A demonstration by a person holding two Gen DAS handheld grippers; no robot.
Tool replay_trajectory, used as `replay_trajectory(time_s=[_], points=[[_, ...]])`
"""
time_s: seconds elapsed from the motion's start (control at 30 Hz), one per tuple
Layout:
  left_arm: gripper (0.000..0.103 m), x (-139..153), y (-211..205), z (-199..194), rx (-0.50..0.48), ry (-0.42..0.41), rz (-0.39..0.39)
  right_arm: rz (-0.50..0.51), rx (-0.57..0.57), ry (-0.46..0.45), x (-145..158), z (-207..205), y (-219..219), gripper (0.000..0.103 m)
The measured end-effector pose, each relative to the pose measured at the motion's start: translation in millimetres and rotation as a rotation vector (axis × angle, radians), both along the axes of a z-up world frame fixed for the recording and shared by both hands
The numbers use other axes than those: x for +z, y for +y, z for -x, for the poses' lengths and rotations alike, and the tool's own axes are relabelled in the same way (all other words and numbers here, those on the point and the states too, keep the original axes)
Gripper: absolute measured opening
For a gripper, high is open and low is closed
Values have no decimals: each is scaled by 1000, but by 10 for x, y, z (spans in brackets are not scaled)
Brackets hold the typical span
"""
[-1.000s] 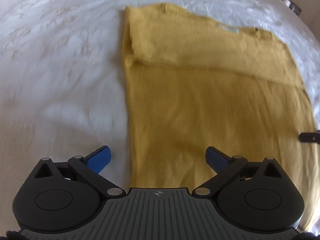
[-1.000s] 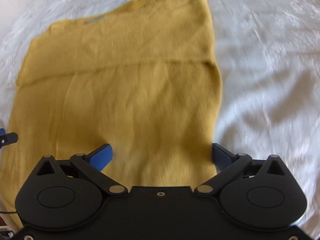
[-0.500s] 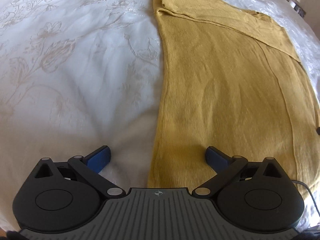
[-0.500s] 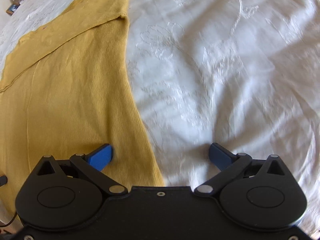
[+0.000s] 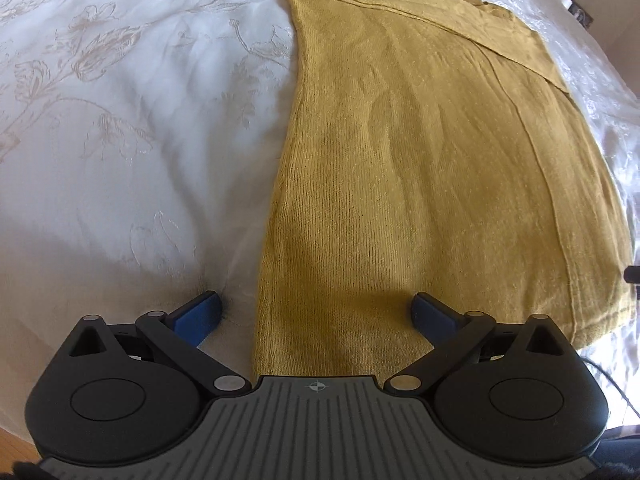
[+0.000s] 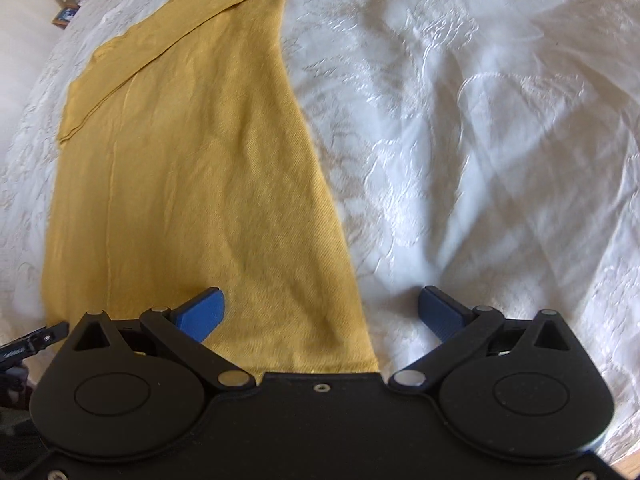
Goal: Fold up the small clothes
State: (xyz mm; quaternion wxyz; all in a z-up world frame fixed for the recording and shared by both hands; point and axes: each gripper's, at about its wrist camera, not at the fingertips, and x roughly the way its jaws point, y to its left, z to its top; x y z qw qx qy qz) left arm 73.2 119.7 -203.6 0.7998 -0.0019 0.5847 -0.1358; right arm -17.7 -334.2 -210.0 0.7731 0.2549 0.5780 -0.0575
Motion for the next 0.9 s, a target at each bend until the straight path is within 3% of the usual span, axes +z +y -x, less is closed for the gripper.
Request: replay_trajectory(time_s=[0.27,0.57,0.67,0.73,0.9], points=[[103,-18,95,42,6,15,18,-93,28,-14,131,308,-63,103],[101,-38,160,95,44,-4,42,-95,87,24,88,156,190,100],[83,28,199,136,69,-24,40,-124,88,9,92,113,209,85],[68,65,251,163,81,-22,59,-142,86,-10,120,83,207,69],[53,129,304,221,64,6,89,-156,99,-1,115,64,230,65]])
